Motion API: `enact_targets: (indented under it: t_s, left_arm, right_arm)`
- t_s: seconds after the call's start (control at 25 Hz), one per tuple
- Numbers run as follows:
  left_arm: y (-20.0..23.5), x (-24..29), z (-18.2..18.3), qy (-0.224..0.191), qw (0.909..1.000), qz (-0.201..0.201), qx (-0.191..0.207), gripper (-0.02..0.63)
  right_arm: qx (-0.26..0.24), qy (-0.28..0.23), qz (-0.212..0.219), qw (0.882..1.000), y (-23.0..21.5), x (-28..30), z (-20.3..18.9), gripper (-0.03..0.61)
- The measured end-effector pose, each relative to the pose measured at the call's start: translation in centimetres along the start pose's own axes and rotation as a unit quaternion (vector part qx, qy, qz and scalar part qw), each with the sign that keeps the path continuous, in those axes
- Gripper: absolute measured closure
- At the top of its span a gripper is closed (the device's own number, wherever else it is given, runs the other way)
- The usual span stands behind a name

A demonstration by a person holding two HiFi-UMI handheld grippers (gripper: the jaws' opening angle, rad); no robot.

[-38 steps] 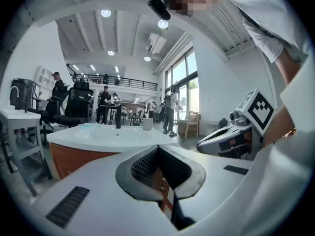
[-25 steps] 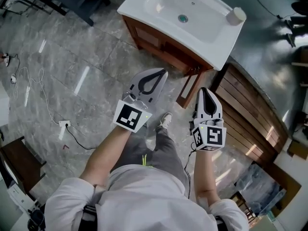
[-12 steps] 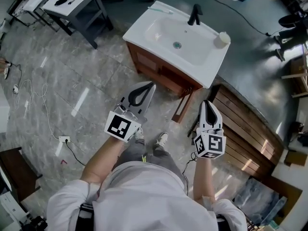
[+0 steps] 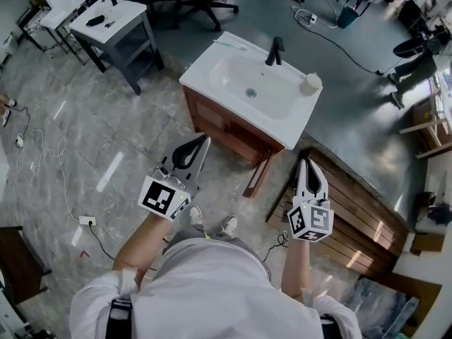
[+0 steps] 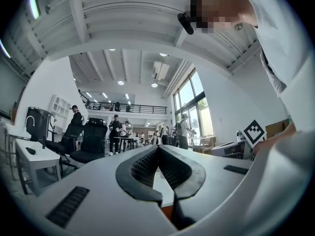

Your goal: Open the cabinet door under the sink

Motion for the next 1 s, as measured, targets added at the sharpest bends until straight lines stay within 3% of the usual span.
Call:
enact_targets:
  t_s: [0.56,1.0]
  left_arm:
    - [1.0,-2.9,1.2,-0.004,0.998,0.063,0.005,0.603]
    - [0.0,-1.8,2.0,-0.018,0.9983,0.051,0.022,0.603]
  right_arm:
    - [-0.02,-0.025,-0.02,0.999,-3.4,-3.6,3.0,0.537]
    - [-0.032,-0.03,-0.008,0.999,-3.2,-2.7,2.7,0.537]
Point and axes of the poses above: the fingertips, and each gripper's own axes: x forward along the fingers, y to its left, z out of its top, the point moved 1 cm from there along -x, backward along the fingers, and after that the axes turned 1 degree about z, right-handed, at the moved point
